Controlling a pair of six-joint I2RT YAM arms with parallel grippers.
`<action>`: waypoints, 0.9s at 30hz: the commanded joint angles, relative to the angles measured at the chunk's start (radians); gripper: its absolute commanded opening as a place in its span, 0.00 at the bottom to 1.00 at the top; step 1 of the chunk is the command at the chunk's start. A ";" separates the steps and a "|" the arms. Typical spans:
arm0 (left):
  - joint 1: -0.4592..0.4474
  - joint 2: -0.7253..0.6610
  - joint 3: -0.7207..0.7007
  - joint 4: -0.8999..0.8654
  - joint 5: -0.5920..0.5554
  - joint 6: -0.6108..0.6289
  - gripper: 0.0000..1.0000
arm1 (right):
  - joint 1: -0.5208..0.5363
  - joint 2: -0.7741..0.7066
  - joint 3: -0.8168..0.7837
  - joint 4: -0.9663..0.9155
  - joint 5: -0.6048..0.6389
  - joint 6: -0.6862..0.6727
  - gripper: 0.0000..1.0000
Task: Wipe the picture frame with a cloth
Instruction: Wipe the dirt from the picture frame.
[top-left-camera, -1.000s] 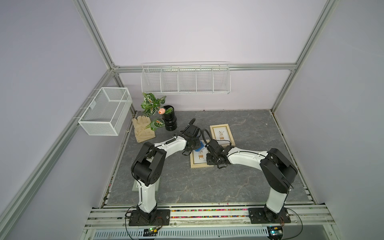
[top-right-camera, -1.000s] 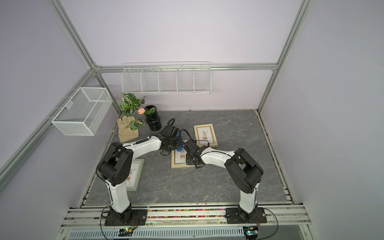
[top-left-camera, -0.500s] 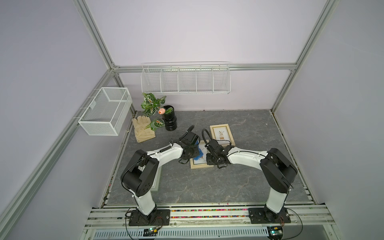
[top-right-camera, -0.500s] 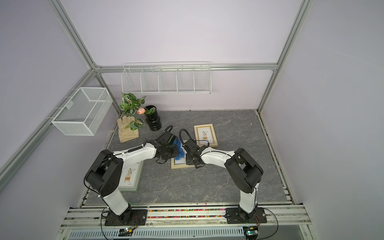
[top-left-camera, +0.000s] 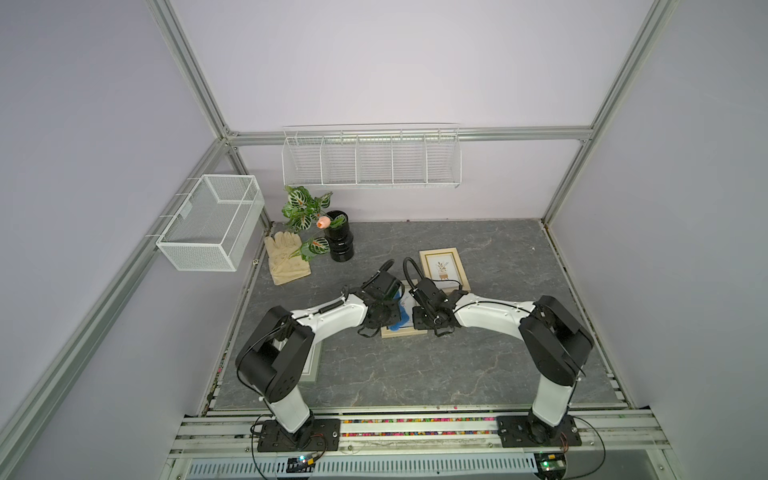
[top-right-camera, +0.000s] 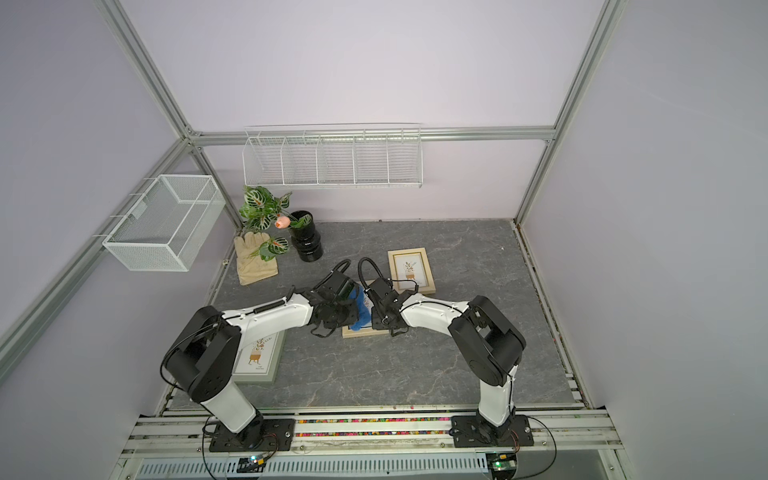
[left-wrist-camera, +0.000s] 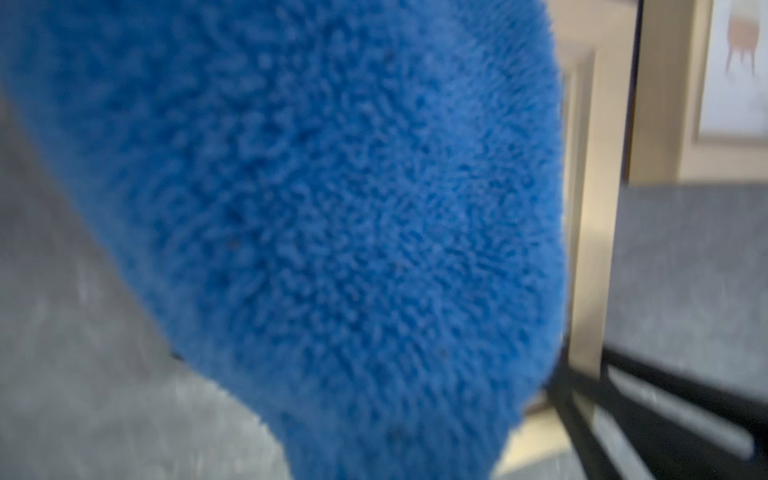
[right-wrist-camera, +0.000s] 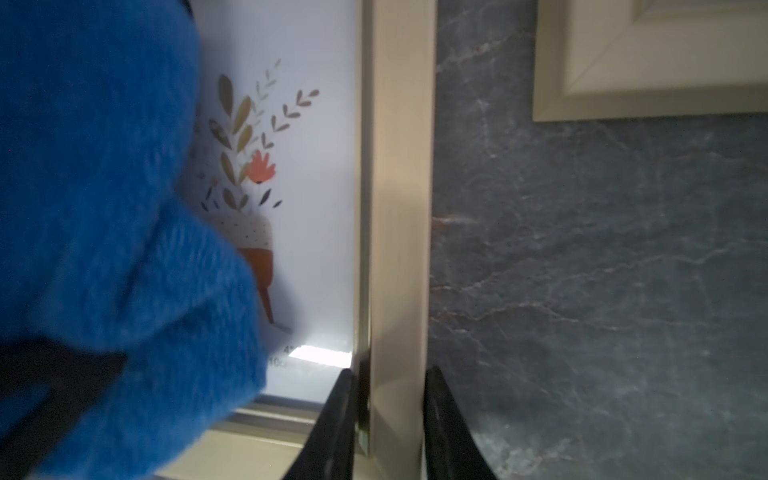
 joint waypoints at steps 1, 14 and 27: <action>0.001 0.002 -0.045 -0.034 0.038 -0.080 0.00 | -0.006 0.070 -0.027 -0.091 -0.021 0.022 0.23; -0.016 0.008 0.016 -0.097 -0.004 -0.050 0.00 | -0.004 0.076 -0.003 -0.104 -0.021 0.021 0.24; 0.021 0.095 -0.073 0.137 0.155 -0.095 0.00 | -0.002 0.069 -0.010 -0.118 0.000 0.023 0.27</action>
